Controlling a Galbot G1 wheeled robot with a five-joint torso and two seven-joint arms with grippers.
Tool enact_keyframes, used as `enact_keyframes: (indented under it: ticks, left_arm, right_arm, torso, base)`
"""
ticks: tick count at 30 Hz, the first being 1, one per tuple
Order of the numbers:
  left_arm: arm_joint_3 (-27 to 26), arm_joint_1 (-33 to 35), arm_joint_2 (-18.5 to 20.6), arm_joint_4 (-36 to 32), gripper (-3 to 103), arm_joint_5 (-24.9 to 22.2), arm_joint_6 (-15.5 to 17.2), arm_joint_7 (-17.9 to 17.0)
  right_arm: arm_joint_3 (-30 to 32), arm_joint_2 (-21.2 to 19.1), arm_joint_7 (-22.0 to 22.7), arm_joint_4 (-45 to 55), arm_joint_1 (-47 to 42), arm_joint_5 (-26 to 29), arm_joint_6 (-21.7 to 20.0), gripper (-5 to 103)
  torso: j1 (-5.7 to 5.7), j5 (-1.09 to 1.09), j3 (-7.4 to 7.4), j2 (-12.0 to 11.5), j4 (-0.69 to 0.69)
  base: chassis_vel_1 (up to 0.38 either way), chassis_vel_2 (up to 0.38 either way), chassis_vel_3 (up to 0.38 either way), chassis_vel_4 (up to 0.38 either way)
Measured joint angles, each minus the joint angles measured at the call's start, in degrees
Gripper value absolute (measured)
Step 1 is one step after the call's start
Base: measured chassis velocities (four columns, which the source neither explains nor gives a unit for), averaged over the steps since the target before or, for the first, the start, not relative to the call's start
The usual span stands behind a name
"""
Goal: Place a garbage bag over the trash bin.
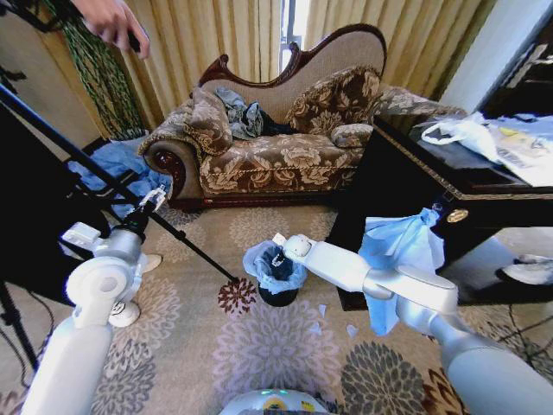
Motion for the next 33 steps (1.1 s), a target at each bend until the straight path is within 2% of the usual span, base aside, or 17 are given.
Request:
enact_keyframes:
  ticks: [5, 18, 33]
  left_arm:
    - [0.3, -0.4, -0.1, 0.0, 97, 0.0, 0.0, 0.0]
    - [-0.5, 1.1, 0.0, 0.0, 97, -0.1, -0.1, 0.0]
    - [-1.0, 2.5, -0.8, -0.4, 97, -0.1, -0.3, 0.1]
  right_arm:
    - [-0.2, -0.4, -0.2, -0.4, 0.3, 0.1, 0.1, 100]
    - [0.3, 2.0, -1.4, -5.4, -1.6, -1.3, 1.4, 100]
    - [-2.6, 3.9, -3.4, -7.8, -0.6, -0.5, 0.5, 100]
  torso:
    - [0.00, 0.00, 0.00, 0.0, -0.01]
    - [0.00, 0.00, 0.00, 0.0, 0.00]
    - [-0.01, -0.01, 0.00, 0.0, -0.02]
  base:
    - [0.000, 0.000, 0.000, 0.000]
    - [0.000, 0.000, 0.000, 0.000]
    - [0.000, 0.000, 0.000, 0.000]
